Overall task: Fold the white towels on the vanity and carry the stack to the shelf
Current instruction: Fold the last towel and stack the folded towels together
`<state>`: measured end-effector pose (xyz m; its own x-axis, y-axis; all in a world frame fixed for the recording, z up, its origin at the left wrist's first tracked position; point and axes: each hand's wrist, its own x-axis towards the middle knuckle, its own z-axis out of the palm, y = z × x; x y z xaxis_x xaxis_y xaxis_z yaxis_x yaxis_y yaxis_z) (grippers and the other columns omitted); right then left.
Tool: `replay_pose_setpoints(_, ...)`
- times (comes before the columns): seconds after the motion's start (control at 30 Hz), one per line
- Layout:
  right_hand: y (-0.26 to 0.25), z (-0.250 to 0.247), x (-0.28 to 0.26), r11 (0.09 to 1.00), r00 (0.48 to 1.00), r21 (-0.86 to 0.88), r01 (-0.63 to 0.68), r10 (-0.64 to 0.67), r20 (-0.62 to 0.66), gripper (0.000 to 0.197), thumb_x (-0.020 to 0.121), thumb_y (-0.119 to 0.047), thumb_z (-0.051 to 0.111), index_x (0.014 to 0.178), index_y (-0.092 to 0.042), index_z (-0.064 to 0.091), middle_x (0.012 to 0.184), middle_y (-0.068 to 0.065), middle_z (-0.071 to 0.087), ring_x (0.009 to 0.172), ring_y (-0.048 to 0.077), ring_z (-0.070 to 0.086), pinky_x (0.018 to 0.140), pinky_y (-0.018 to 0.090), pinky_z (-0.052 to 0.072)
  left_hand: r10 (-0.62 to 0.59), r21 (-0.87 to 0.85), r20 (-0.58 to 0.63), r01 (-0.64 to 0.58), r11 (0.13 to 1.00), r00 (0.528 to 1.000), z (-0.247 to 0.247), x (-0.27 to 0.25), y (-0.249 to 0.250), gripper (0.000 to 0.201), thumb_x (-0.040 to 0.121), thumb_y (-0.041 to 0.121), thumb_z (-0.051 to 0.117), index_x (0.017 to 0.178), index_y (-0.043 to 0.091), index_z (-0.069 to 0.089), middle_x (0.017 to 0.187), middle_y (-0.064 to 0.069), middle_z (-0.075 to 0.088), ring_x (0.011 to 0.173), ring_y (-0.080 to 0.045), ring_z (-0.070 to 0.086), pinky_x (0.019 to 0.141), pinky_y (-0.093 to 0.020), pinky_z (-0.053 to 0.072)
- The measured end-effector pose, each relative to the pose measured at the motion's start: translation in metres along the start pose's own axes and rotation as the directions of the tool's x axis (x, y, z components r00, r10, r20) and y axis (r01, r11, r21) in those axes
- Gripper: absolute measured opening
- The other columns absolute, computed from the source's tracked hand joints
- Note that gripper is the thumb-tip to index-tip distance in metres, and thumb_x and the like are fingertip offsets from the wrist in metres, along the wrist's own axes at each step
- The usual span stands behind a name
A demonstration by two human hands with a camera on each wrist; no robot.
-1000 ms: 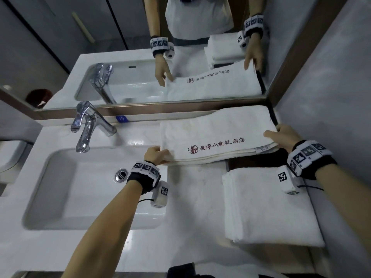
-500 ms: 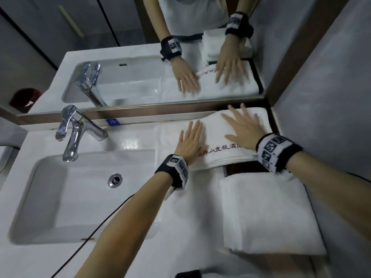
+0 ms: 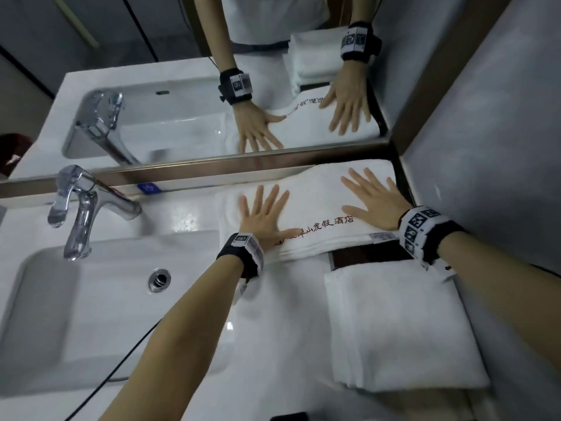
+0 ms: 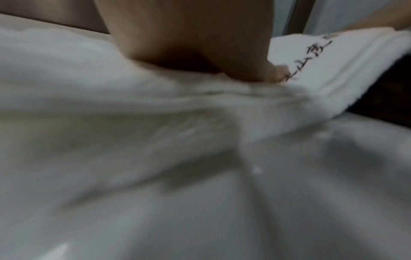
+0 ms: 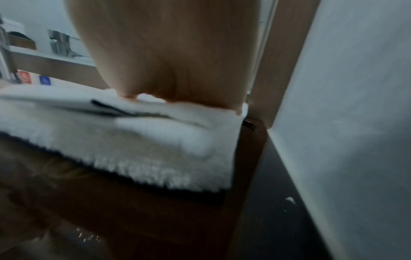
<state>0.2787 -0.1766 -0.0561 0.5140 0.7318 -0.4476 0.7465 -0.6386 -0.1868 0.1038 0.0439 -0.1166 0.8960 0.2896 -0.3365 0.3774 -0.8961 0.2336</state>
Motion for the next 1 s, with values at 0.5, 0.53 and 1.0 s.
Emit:
replay_pose_setpoints(0.5, 0.018, -0.023, -0.020, 0.665, 0.834, 0.543, -0.513, 0.537, 0.130, 0.089, 0.074, -0.039, 0.076, 0.138, 0.005, 0.033, 0.143, 0.020, 0.042, 0.129, 0.035, 0.044, 0.108, 0.046, 0.037, 0.139, -0.092, 0.060, -0.133, 0.987, 0.988, -0.029, -0.004, 0.014, 0.098, 0.085, 0.059, 0.049, 0.150, 0.014, -0.009, 0.160, 0.001, -0.015, 0.147, -0.015, -0.015, 0.121, -0.048, 0.002)
replay_pose_setpoints(0.53, 0.020, -0.025, -0.018, 0.639, 0.826, 0.557, -0.531, 0.536, 0.174, 0.085, 0.074, -0.040, 0.076, 0.135, 0.006, 0.038, 0.140, 0.020, 0.046, 0.126, 0.035, 0.046, 0.107, 0.045, 0.038, 0.128, -0.099, 0.097, -0.119, 0.988, 0.987, -0.029, 0.004, 0.024, 0.101, 0.084, 0.057, 0.054, 0.150, 0.014, -0.010, 0.159, 0.000, -0.016, 0.147, -0.015, -0.015, 0.120, -0.050, 0.001)
replay_pose_setpoints(1.0, 0.011, -0.026, -0.015, 0.450, 0.830, 0.735, -0.507, 0.484, 0.277, 0.064, 0.078, -0.029, 0.075, 0.126, 0.005, 0.050, 0.129, 0.017, 0.057, 0.118, 0.032, 0.055, 0.103, 0.041, 0.044, 0.077, 0.045, 0.185, -0.086, 0.995, 0.980, -0.020, 0.039, 0.054, 0.140, 0.056, 0.068, 0.073, 0.149, 0.012, -0.016, 0.160, 0.000, -0.016, 0.146, -0.029, -0.019, 0.113, -0.066, -0.003)
